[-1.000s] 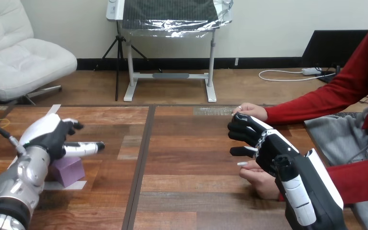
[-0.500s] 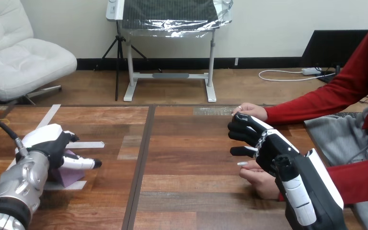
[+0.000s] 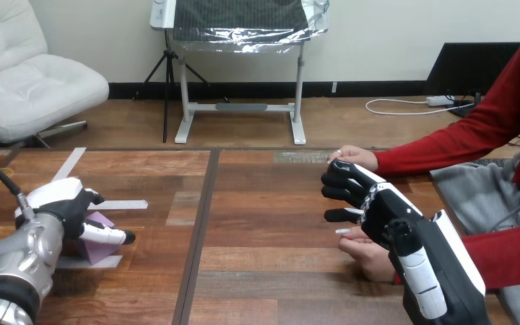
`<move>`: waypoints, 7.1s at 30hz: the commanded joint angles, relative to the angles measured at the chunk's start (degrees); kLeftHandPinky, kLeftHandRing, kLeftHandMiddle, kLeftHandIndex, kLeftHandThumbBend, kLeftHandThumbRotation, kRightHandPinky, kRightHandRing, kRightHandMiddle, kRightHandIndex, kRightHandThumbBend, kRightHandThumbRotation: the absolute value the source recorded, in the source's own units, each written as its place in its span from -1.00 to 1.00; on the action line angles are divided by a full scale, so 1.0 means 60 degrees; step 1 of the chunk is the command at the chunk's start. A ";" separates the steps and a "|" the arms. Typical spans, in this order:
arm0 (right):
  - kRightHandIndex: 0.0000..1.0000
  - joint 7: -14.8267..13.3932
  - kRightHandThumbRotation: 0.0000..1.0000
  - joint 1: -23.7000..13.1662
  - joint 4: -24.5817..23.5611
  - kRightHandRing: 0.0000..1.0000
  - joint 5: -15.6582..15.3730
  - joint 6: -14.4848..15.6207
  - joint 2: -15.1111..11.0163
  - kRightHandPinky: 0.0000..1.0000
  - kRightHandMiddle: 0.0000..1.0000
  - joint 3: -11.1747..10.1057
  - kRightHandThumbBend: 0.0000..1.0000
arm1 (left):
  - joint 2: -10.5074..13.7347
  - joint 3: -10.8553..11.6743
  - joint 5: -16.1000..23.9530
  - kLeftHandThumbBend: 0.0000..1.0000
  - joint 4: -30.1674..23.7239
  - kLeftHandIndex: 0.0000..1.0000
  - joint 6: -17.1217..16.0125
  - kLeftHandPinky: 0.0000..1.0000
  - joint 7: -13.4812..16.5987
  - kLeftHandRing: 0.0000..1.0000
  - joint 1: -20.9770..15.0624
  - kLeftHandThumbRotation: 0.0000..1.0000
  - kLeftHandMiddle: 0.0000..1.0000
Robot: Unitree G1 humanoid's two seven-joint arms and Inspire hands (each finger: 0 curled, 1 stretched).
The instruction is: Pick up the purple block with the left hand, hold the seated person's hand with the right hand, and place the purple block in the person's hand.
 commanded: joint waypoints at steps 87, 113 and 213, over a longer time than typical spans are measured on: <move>0.69 -0.0161 1.00 -0.0882 0.0007 0.65 -0.0124 -0.0228 0.0138 0.47 0.67 -0.0368 0.35 | -0.0373 -0.0135 -0.0868 0.60 -0.0974 -0.06 0.1480 -0.35 0.1340 -0.16 -0.0746 -1.00 -0.02; 0.66 -0.1257 1.00 -0.3224 0.2877 0.62 -0.2765 -0.0744 -0.1277 0.51 0.65 -0.1525 0.38 | -0.0229 0.1143 -0.1592 0.62 -0.7945 -0.12 0.2020 -0.54 0.0517 -0.40 0.2054 -1.00 -0.24; 0.72 0.0069 -0.72 -0.8258 1.0985 0.68 -0.4812 -0.1108 -0.4581 0.51 0.74 -0.0081 0.99 | -0.0745 0.2223 -0.2179 0.53 -1.2472 -0.13 0.2559 -0.45 -0.0794 -0.33 0.3542 -1.00 -0.19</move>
